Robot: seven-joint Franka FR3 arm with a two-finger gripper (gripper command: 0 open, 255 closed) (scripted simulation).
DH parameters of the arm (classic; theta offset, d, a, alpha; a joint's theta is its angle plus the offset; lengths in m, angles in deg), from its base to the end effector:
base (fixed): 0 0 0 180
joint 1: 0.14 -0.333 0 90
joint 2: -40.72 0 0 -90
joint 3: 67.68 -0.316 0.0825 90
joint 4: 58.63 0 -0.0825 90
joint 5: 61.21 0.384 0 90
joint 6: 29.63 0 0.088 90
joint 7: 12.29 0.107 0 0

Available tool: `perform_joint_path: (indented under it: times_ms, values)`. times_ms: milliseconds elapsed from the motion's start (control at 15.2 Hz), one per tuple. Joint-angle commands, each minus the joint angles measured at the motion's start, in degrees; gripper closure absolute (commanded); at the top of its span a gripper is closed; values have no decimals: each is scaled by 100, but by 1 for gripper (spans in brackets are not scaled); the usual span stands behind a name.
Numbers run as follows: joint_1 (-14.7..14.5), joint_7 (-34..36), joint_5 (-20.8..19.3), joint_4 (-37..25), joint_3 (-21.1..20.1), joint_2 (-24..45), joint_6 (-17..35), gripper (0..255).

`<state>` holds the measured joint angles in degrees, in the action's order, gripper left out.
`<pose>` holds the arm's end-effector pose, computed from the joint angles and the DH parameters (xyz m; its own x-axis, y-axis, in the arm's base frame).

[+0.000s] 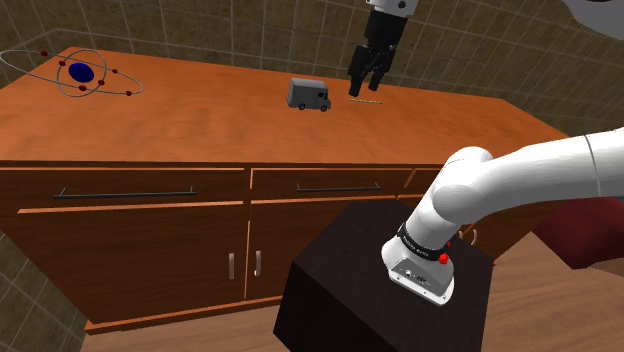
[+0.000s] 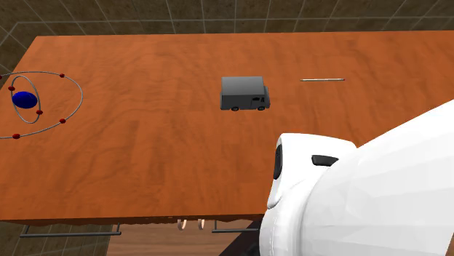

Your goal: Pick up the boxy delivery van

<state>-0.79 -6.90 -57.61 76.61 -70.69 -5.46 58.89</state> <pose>0.2977 0.0309 0.5918 0.9989 -0.0451 -0.0124 -0.0453 -0.9987 -0.0239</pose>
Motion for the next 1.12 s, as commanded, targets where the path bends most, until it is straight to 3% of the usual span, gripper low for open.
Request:
perform_joint_path:
  times_ms: [0,528,1056]
  values:
    - [0,0,0,0,0,0,0,0]
    - [338,-531,-534,-191,495,1167,969,0]
    - [617,-982,-876,-808,951,2547,1777,0]
